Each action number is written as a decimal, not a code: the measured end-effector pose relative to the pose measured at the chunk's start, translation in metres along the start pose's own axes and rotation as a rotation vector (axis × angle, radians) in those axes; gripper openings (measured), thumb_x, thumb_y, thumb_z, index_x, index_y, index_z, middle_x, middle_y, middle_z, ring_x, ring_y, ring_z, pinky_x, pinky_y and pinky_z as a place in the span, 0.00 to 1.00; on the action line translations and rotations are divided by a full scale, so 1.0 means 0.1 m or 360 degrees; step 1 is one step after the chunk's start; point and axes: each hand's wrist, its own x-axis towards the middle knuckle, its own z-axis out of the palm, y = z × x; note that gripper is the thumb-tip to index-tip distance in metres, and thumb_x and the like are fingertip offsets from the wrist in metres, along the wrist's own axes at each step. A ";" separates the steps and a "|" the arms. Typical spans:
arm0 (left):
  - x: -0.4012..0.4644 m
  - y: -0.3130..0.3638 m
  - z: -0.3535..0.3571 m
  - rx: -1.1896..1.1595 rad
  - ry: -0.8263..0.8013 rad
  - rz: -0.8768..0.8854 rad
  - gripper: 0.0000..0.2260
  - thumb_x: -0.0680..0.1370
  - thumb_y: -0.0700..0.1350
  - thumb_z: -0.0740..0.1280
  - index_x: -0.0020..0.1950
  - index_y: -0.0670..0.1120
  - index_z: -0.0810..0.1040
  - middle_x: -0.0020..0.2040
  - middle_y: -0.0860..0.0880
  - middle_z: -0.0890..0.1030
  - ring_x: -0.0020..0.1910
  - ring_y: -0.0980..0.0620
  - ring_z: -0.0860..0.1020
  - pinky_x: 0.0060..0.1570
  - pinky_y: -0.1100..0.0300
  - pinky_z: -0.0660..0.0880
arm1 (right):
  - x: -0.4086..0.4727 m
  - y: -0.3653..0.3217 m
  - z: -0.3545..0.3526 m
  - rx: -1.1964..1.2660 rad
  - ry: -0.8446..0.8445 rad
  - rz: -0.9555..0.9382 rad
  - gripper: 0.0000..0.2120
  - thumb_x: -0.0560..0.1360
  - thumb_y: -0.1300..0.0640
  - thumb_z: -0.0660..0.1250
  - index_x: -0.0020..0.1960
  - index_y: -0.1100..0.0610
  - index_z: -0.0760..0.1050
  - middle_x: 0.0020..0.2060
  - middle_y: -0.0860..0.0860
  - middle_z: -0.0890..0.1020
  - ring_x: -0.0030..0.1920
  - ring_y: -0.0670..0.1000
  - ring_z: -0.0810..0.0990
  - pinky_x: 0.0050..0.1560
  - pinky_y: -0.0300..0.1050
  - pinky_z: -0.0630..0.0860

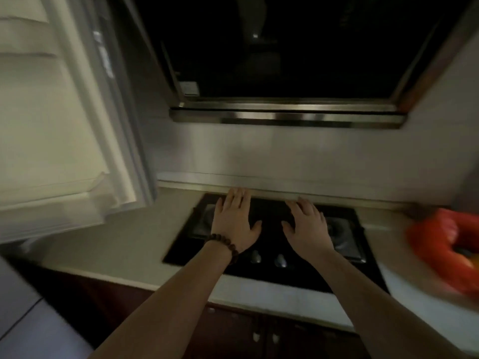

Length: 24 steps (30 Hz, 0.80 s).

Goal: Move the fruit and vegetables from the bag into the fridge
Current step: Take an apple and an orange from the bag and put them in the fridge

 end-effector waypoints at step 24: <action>-0.13 4.79 1.60 -0.0412 -0.0297 0.0722 0.35 0.75 0.60 0.59 0.76 0.46 0.50 0.77 0.45 0.54 0.76 0.45 0.50 0.73 0.46 0.52 | -2.16 4.10 -1.60 -0.0153 0.0237 0.0956 0.27 0.78 0.48 0.60 0.74 0.50 0.57 0.75 0.54 0.58 0.75 0.56 0.52 0.74 0.60 0.52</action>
